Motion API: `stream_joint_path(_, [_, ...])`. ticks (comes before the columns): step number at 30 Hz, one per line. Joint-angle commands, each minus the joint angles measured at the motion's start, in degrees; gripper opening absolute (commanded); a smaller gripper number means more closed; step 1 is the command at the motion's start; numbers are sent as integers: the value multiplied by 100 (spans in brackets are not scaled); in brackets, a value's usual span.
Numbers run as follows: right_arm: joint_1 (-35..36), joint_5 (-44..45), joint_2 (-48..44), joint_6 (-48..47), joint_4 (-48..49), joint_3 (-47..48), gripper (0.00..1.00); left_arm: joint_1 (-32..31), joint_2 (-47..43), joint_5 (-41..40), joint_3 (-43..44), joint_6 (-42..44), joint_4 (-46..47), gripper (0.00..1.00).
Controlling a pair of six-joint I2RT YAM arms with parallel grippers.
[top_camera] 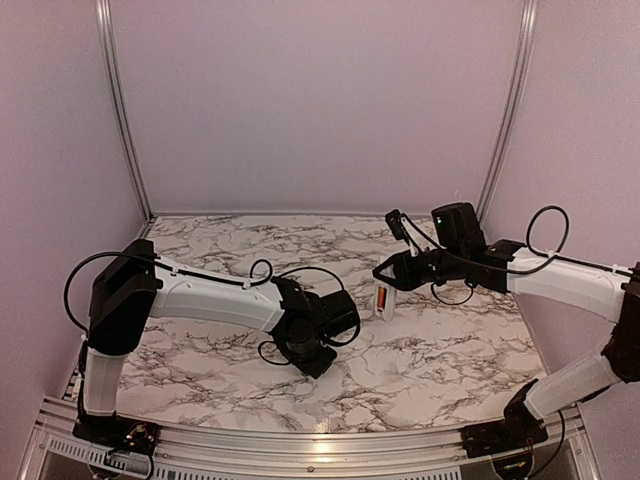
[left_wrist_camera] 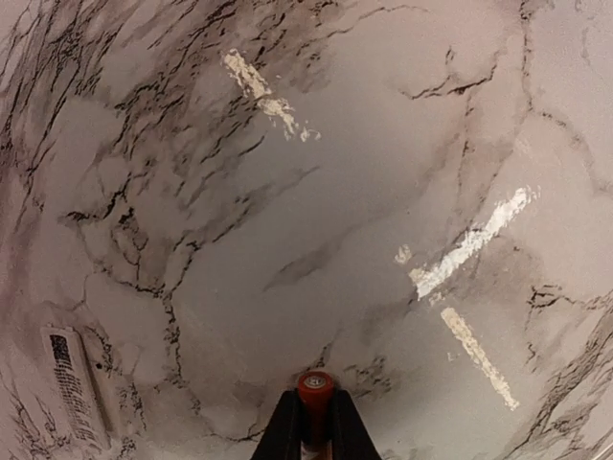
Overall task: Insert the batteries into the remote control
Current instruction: Pick up the battery from the center of the board, then place the battery in the battery compartment.
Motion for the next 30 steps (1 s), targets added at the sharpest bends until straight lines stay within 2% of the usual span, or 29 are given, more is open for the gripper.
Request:
stream_joint_path(1, [-228,-593,-104,305,401,-190,0,135,-364,-488,-663,183,245,0])
stream_joint_path(4, [-237,-920,-126,687,821,-375,0,196,-1438,-634,-1316,292,1497,0])
stream_joint_path(9, [-219,-1628,-118,2029,2314,-1032,0,184,-3215,-815,-2702,358,4094,0])
stream_joint_path(14, [-102,-2018,-13,2866,3348,-1315,0,98,-4076,-836,-3725,677,6260,0])
stream_joint_path(20, [255,-2121,139,3579,4136,-1328,0,-77,-3987,-429,-3933,844,7284,0])
stream_joint_path(30, [577,-2216,444,4349,4983,-1344,0,-333,-3751,-274,-4062,907,7844,0])
